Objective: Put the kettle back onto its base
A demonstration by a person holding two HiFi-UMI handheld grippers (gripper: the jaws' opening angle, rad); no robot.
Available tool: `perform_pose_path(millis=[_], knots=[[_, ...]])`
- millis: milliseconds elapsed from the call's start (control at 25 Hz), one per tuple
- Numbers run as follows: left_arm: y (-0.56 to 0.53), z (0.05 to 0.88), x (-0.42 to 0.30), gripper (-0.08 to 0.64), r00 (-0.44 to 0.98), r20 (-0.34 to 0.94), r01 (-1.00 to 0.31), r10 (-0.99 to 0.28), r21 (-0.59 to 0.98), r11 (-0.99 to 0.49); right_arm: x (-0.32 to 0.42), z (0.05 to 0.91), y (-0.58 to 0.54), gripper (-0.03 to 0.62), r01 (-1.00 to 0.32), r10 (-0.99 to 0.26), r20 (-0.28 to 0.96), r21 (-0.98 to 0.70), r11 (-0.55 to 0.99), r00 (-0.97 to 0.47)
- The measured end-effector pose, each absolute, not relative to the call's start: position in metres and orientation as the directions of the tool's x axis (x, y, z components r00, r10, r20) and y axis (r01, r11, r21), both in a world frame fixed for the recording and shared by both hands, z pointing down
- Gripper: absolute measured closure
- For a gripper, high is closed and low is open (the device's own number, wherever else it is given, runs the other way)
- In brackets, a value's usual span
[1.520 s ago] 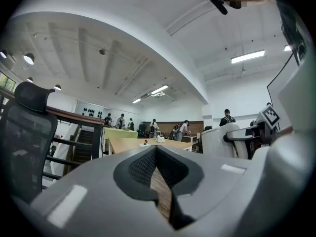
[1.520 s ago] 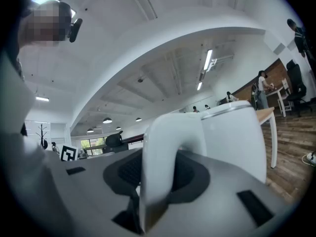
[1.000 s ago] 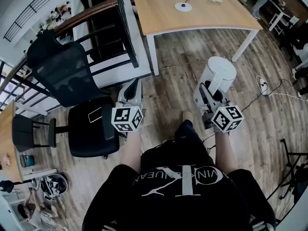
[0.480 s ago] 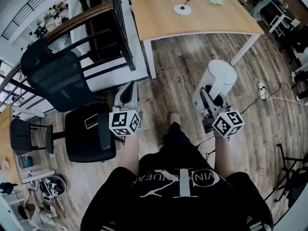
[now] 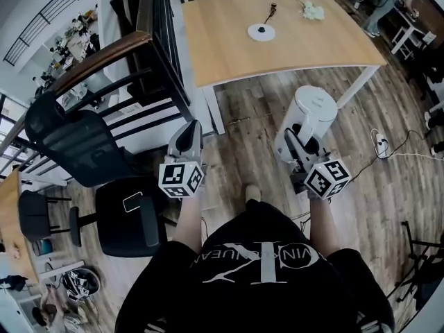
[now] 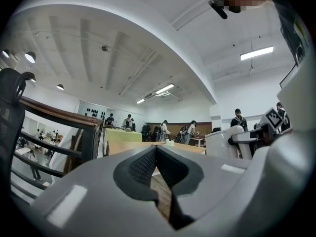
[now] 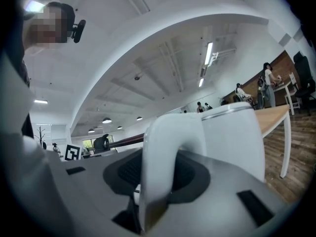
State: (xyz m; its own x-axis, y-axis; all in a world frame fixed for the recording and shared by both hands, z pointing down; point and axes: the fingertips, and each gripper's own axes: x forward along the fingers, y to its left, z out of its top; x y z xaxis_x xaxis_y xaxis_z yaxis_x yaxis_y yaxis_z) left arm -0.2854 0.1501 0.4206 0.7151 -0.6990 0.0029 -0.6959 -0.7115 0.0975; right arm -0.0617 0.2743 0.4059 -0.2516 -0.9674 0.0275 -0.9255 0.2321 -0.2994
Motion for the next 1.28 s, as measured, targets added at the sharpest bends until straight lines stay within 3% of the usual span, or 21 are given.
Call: perform_pose_path(millis=[720,1280], knots=[[0.049,0.416,-0.194,0.549,0.712,0.013,-0.701,-0.702,0.08,-0.709,0.024,0.396,0.166,0.463,-0.916,-0.954,0.007,-0.282,0.286,-0.301],[0.013,0.431,-0.155,0.548,0.732,0.058,-0.68,-0.678,0.122,-0.723,0.047,0.402,0.133,0.463,-0.897,-0.945,0.005,-0.315,0.308,-0.327]])
